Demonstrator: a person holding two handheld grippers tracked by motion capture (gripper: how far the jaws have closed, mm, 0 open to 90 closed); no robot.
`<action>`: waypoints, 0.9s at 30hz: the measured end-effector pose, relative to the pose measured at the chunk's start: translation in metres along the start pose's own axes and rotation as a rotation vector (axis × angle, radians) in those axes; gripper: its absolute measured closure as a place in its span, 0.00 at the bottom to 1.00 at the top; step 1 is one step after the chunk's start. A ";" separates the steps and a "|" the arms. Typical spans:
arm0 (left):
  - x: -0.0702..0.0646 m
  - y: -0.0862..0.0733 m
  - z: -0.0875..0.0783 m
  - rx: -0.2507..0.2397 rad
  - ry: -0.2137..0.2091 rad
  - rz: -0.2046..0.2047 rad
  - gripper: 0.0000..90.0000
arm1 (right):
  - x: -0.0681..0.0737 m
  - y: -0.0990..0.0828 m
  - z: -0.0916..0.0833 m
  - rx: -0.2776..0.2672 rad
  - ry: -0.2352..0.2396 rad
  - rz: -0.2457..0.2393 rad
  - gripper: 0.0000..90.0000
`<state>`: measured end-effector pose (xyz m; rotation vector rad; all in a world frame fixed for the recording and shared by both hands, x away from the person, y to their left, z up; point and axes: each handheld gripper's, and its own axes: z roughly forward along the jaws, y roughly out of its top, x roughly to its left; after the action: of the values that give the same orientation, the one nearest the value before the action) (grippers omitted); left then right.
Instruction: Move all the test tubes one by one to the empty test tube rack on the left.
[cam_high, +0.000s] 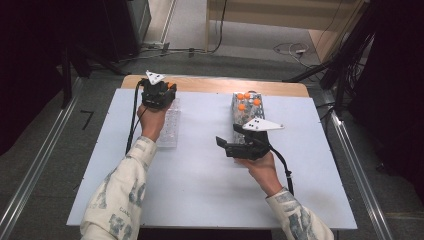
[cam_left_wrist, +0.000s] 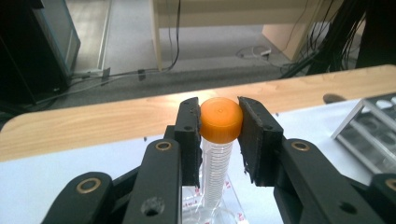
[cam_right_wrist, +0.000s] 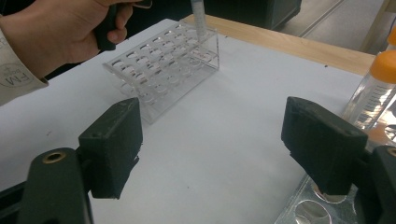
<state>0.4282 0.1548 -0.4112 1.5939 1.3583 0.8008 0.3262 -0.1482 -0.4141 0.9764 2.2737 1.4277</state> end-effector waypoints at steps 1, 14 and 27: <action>0.000 -0.001 0.001 0.006 0.000 0.003 0.78 | 0.000 0.000 0.000 0.001 0.000 0.000 0.21; -0.001 -0.014 0.008 0.052 0.006 0.010 0.77 | -0.002 -0.001 0.000 0.001 -0.011 0.006 0.21; 0.003 -0.015 -0.006 0.021 -0.009 -0.045 0.41 | -0.005 -0.001 0.000 0.000 -0.032 0.010 0.21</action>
<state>0.4174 0.1588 -0.4222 1.5757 1.3954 0.7536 0.3297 -0.1517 -0.4156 1.0050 2.2493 1.4052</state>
